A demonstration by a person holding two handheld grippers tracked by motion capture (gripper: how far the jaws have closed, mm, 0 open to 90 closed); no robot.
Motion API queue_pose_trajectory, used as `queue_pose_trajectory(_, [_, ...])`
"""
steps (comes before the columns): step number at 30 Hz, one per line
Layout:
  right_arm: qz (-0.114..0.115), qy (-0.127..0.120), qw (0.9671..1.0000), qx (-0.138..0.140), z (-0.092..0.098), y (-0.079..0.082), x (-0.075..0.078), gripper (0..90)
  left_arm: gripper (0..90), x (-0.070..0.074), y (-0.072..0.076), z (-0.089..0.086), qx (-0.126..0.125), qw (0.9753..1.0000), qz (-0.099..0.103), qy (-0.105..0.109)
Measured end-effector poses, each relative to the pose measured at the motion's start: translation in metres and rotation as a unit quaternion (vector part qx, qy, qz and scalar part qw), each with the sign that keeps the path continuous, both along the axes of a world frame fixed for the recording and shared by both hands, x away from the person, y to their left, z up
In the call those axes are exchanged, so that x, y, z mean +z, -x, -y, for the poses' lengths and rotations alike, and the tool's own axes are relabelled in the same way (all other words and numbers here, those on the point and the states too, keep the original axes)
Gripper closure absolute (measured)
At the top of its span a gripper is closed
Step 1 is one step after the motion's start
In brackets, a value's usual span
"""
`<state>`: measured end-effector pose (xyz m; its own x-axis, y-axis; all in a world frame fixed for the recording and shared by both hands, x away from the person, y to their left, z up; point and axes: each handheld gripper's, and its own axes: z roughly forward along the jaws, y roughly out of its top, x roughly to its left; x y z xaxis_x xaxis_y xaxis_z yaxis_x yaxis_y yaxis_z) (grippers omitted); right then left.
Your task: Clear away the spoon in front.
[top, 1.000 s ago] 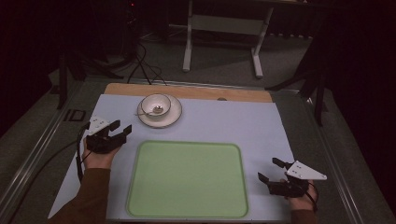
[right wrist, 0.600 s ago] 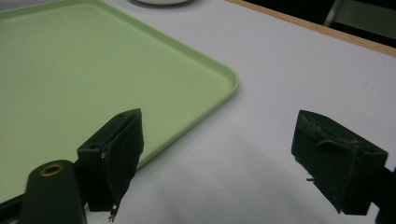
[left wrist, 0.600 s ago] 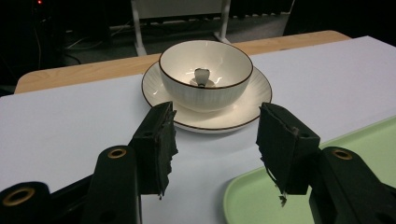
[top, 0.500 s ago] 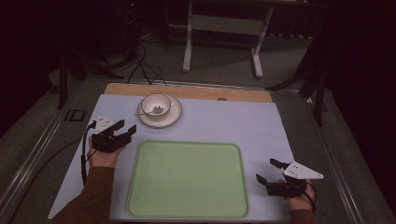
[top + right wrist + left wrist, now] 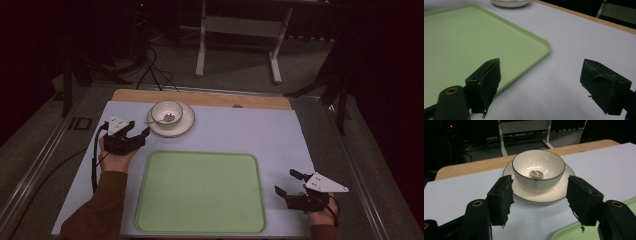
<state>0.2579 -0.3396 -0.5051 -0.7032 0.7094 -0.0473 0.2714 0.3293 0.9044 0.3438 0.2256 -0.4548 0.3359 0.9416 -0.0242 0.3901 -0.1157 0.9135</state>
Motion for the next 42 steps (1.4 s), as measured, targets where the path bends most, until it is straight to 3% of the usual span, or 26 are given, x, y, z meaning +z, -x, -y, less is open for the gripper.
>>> queue_pose_trajectory(10, [0.005,-0.006,1.0,0.0,0.001,0.001,0.001,16.5,34.2,0.006,-0.011,0.003,0.001,1.0,0.006,-0.007])
queue_pose_trajectory(21, [0.004,-0.006,1.0,-0.001,0.001,0.001,0.001,16.5,34.6,0.008,-0.028,0.0,0.016,0.9998,0.008,0.0])
queue_pose_trajectory(27, [0.004,-0.006,1.0,-0.001,0.001,0.0,0.001,16.5,34.7,-0.004,-0.04,-0.002,0.024,0.9997,-0.008,0.0])
queue_pose_trajectory(32, [0.003,-0.006,1.0,-0.002,0.001,0.0,0.001,16.5,37.5,-0.011,-0.043,0.002,0.011,0.9998,-0.017,0.002])
queue_pose_trajectory(37, [0.002,-0.006,1.0,-0.002,0.002,0.0,0.001,16.5,43.6,-0.019,-0.041,0.009,-0.002,0.9994,-0.028,-0.022])
queue_pose_trajectory(42, [0.002,-0.005,1.0,-0.002,0.001,0.0,0.001,16.5,45.0,-0.026,-0.049,0.005,0.008,0.9988,-0.047,-0.013])
